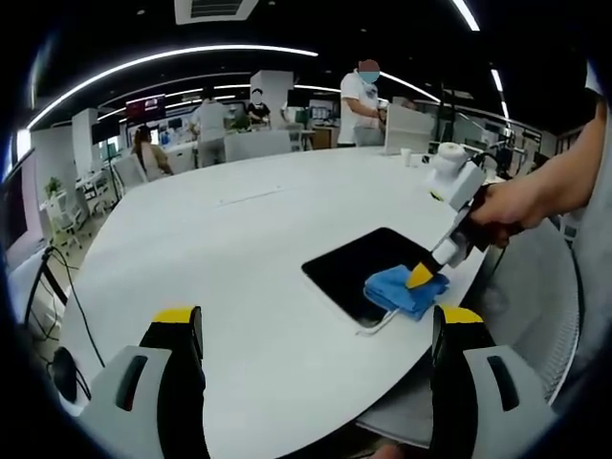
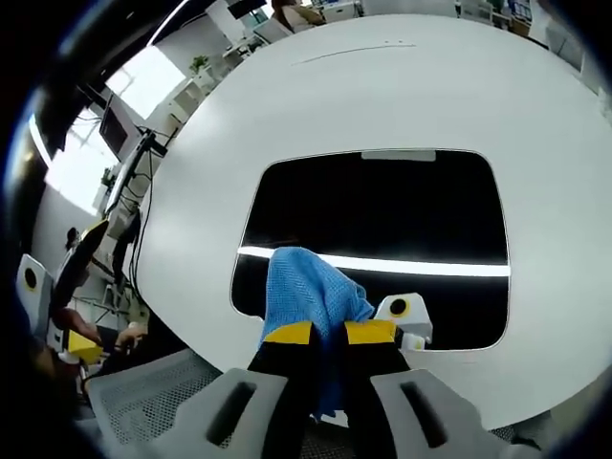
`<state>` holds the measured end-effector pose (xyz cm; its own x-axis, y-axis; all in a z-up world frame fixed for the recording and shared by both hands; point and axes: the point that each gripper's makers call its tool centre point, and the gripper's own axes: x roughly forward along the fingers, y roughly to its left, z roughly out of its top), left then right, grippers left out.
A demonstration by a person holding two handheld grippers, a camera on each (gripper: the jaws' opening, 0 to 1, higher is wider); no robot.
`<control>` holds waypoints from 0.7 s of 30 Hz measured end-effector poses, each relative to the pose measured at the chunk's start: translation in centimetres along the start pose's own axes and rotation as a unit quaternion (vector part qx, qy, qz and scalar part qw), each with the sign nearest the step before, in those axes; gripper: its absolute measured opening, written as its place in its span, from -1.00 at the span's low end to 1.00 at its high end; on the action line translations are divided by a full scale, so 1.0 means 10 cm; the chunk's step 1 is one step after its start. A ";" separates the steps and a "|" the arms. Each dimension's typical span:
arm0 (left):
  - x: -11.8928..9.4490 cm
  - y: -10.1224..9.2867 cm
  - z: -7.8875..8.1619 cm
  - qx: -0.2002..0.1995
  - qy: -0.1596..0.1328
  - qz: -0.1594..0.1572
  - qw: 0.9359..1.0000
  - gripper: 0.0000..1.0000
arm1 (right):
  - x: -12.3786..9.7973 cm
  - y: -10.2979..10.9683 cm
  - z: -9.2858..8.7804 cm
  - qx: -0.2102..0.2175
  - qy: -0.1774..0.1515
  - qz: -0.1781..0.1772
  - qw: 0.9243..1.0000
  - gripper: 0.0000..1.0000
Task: Wipe the mirror surface with the cleaning cloth until all visible marks leave the cleaned area.
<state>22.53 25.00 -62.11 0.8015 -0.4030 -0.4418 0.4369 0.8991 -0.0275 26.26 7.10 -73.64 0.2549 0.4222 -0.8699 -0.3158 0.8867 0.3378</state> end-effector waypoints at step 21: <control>0.04 0.00 0.04 0.005 0.001 -0.006 1.000 0.98 | 0.00 -0.07 0.04 0.012 -0.002 0.000 1.000 -0.90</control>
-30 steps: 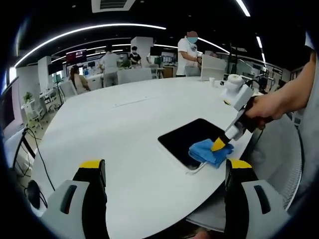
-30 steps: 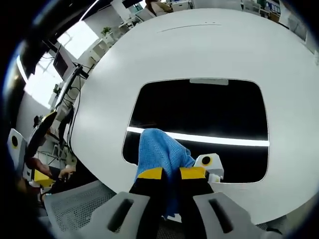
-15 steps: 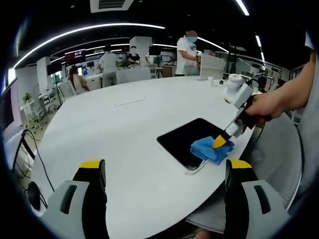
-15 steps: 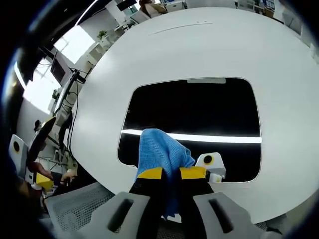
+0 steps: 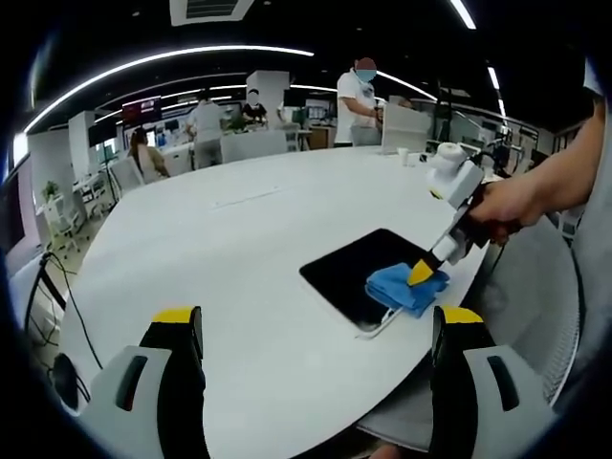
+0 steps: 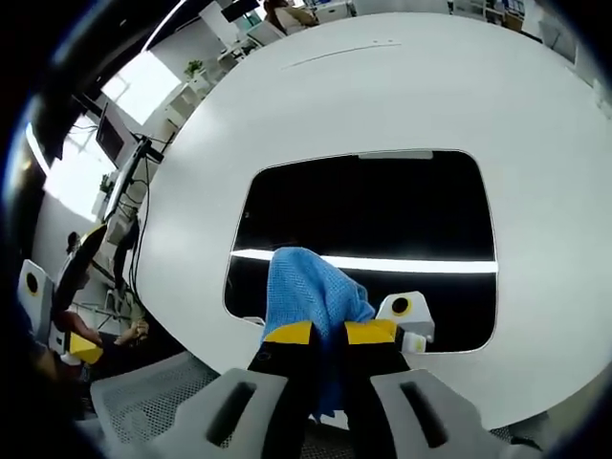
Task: Wipe the mirror surface with the cleaning cloth until all visible marks leave the cleaned area.
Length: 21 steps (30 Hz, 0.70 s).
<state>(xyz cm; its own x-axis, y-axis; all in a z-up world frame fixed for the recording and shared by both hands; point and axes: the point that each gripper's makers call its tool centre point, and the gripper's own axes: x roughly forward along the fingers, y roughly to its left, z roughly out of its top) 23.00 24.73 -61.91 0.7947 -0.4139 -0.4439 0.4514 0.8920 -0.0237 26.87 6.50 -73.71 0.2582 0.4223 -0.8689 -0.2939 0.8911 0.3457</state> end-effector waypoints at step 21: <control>-0.02 0.02 -0.05 -0.001 0.004 0.007 1.000 0.98 | 0.06 0.01 0.18 -0.016 -0.007 -0.011 1.000 -0.91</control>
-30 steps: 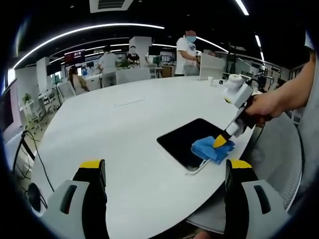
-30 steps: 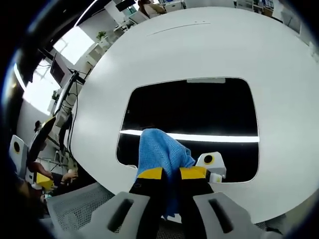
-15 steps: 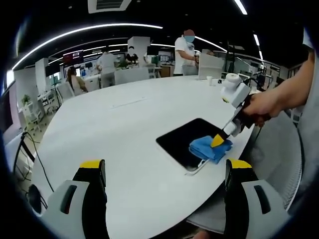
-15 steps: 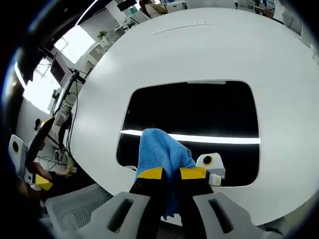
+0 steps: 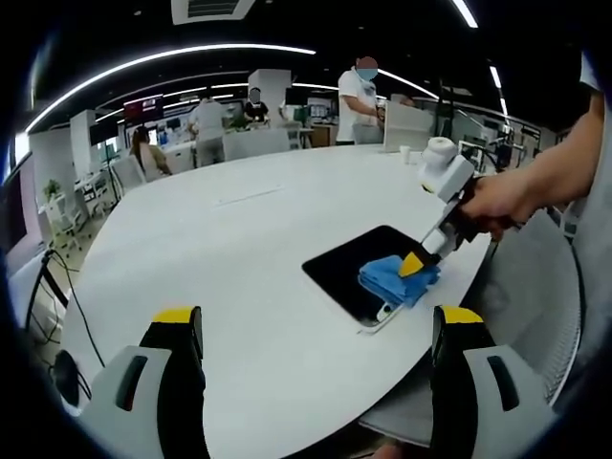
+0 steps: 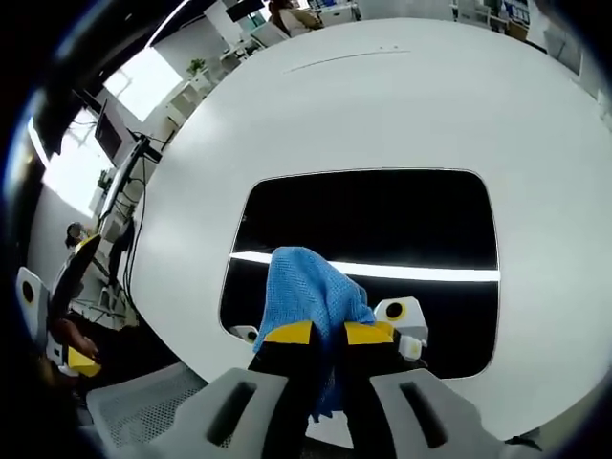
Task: Wipe the mirror surface with the cleaning cloth until all visible marks leave the cleaned area.
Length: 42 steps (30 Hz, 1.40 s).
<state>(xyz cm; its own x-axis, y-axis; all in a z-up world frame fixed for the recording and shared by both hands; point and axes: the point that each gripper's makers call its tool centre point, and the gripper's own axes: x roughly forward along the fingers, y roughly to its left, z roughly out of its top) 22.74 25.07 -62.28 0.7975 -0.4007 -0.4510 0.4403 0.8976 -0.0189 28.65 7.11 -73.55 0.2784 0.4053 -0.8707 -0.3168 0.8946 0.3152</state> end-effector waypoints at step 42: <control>-0.01 -0.03 -0.08 -0.013 0.007 0.005 1.000 0.98 | 0.29 -0.15 0.78 -0.059 -0.012 -0.036 0.998 -0.91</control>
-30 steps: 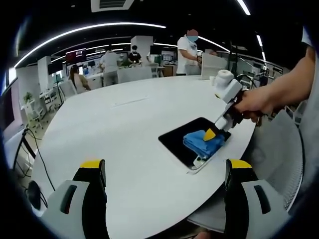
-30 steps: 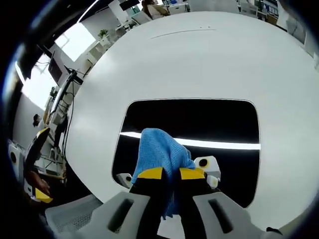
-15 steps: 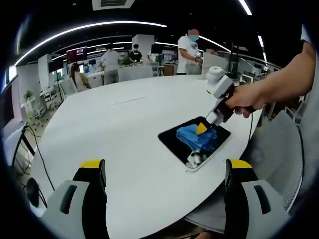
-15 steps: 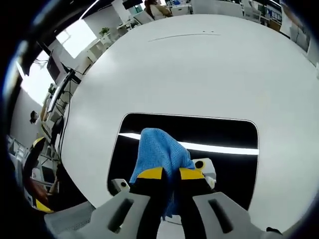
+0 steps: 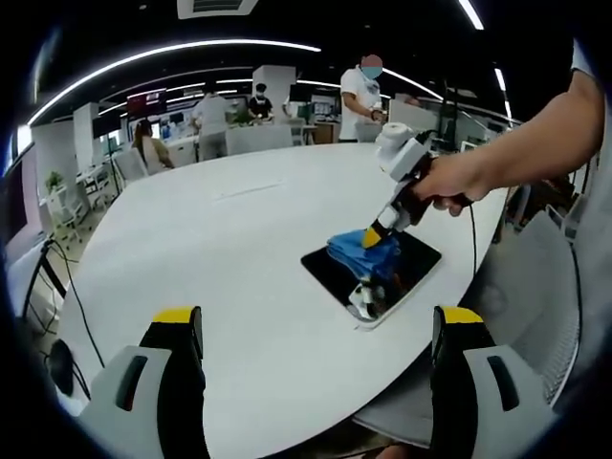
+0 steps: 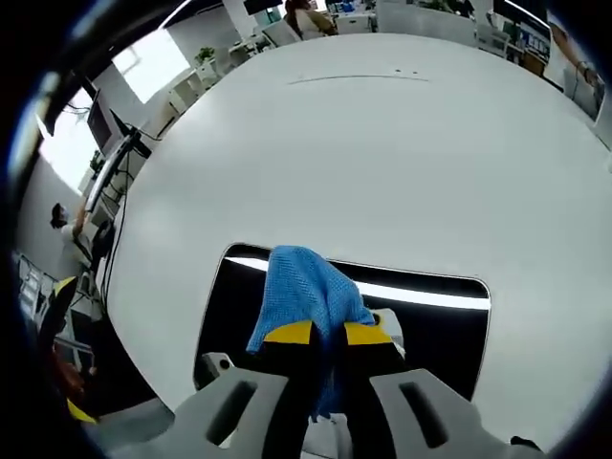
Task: Wipe the mirror surface with the cleaning cloth until all visible marks leave the cleaned area.
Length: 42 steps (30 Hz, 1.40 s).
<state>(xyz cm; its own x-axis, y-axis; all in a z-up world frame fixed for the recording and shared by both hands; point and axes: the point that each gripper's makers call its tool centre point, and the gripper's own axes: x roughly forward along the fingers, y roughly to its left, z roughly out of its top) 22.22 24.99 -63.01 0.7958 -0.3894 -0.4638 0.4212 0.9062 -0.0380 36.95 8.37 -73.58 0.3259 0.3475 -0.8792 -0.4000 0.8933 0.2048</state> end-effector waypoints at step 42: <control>0.11 -0.09 0.06 0.000 0.005 -0.007 1.000 0.98 | 0.13 -0.15 0.24 -0.037 -0.001 0.008 0.999 -0.91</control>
<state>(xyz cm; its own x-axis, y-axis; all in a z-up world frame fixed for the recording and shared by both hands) 22.98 23.59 -63.00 0.7852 -0.4007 -0.4721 0.4326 0.9005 -0.0448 40.01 8.18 -74.01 0.3215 0.3623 -0.8749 -0.4677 0.8641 0.1860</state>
